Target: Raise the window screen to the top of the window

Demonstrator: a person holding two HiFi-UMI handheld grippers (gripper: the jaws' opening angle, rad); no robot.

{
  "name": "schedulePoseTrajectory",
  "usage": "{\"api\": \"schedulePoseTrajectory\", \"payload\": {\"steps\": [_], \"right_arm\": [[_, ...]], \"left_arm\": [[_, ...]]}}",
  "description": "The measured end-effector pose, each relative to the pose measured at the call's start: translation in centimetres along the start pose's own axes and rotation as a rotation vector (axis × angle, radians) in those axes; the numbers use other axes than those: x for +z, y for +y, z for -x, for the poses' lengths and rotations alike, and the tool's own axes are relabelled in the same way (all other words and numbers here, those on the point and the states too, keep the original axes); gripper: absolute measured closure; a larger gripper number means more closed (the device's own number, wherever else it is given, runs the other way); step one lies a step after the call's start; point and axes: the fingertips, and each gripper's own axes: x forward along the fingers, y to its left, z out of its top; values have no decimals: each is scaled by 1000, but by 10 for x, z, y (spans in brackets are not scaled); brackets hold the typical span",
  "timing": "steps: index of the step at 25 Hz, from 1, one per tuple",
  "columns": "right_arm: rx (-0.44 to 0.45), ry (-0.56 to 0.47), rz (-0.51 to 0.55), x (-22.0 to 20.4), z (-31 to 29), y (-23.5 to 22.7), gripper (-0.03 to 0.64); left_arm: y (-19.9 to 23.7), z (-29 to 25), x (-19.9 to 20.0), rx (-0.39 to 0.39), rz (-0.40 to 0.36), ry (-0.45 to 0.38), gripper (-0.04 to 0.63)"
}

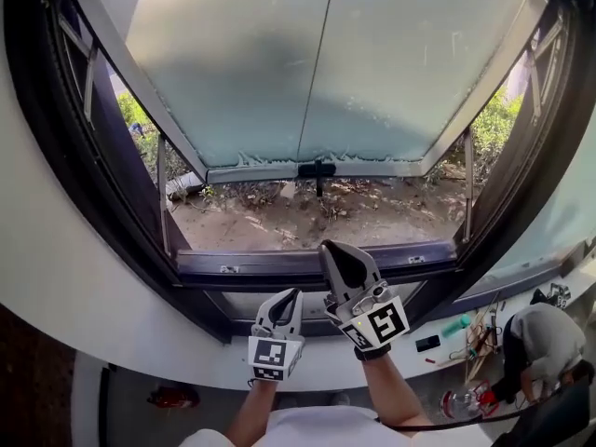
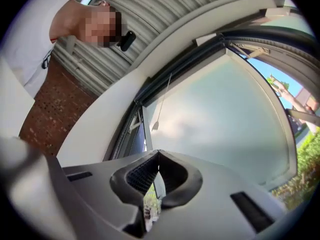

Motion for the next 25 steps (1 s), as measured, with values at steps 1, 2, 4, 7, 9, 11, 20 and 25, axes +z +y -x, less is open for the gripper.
{"api": "schedulePoseTrajectory", "payload": {"steps": [1,2,4,7,9,11,20,25], "right_arm": [[-33,69,-3,-23,12,-1,615],[-84,154,28,-47,25,-4,614],[-202,351,146,-90,51,-12,614],[-263,510,163,-127,78,-14,614],[-264,527,118,-134,86,-13,614],[-270,522,101,-134,90,-14,614],[-304,498,78,-126,100,-23,614],[-343,501,67,-126,110,-31,614]], "left_arm": [[0,-1,-1,1,3,1,589],[1,-2,-2,3,6,2,589],[2,-4,-4,5,12,3,589],[1,-7,-6,7,16,7,589],[-1,-9,-6,3,16,7,589],[-4,-12,-5,-4,14,5,589],[-17,-19,-5,-39,8,8,589],[-25,-20,-7,-63,4,13,589]]}}
